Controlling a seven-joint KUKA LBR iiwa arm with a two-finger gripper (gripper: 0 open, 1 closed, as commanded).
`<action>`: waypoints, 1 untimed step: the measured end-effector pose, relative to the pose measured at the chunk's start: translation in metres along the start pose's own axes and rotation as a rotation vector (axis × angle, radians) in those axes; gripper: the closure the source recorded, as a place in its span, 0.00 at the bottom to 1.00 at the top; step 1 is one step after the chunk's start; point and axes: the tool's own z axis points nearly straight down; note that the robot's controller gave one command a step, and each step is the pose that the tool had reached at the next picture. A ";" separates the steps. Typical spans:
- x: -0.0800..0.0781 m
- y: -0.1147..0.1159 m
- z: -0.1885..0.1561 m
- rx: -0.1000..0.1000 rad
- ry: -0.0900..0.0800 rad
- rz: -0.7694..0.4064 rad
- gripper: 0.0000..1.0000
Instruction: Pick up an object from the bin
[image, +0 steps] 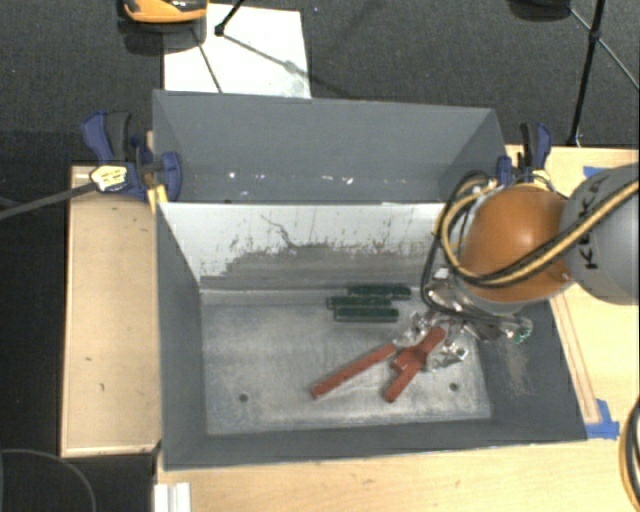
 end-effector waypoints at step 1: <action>0.000 0.001 -0.002 -0.003 0.002 0.001 1.00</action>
Offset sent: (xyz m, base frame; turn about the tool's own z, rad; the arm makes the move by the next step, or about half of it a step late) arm 0.0000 0.0000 0.0453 0.0000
